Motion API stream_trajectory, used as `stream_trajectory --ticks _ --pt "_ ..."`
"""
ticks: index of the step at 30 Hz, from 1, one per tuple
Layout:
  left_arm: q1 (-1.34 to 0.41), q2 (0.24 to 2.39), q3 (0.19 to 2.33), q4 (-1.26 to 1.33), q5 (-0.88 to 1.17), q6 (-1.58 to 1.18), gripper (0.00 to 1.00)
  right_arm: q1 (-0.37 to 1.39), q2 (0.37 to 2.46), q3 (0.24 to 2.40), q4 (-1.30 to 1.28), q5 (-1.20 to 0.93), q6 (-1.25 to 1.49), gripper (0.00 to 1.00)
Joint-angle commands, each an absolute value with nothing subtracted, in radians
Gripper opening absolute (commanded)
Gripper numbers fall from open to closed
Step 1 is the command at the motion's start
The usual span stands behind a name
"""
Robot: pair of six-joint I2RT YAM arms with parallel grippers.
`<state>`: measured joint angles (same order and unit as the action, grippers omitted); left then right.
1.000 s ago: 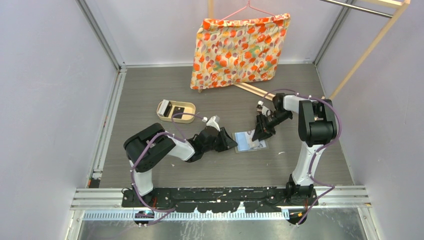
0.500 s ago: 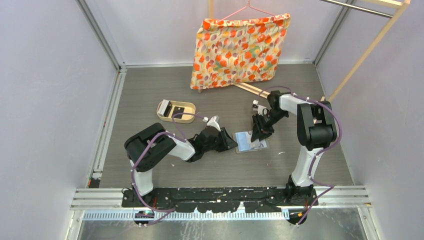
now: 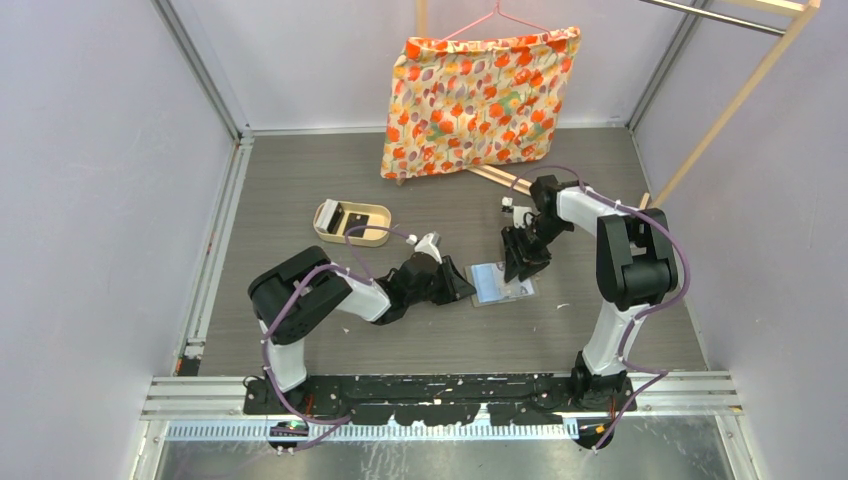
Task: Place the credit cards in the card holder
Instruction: Insert the credit card into the card holder.
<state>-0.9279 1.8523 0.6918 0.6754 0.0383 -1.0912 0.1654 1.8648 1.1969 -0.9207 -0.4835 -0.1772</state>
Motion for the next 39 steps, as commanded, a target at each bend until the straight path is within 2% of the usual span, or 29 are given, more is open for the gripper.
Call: stream_trajectory --ticks 1,28,33,35,39 --pt "-0.936 1.826 0.695 0.636 0.034 -1.063 0.27 0.178 1.818 1.222 -0.920 -0.428 -0.196 0.49" --pt "-0.936 1.879 0.744 0.625 0.072 -1.051 0.28 0.209 1.864 1.232 -0.903 -0.609 -0.176 0.49" --pt "-0.936 1.869 0.738 0.619 0.062 -1.046 0.28 0.204 1.795 1.225 -0.880 -0.545 -0.175 0.49" --pt "-0.936 1.861 0.739 0.611 0.059 -1.042 0.28 0.190 1.748 1.210 -0.862 -0.495 -0.172 0.47" --pt "-0.936 1.863 0.744 0.607 0.060 -1.038 0.28 0.160 1.711 1.174 -0.836 -0.397 -0.170 0.37"
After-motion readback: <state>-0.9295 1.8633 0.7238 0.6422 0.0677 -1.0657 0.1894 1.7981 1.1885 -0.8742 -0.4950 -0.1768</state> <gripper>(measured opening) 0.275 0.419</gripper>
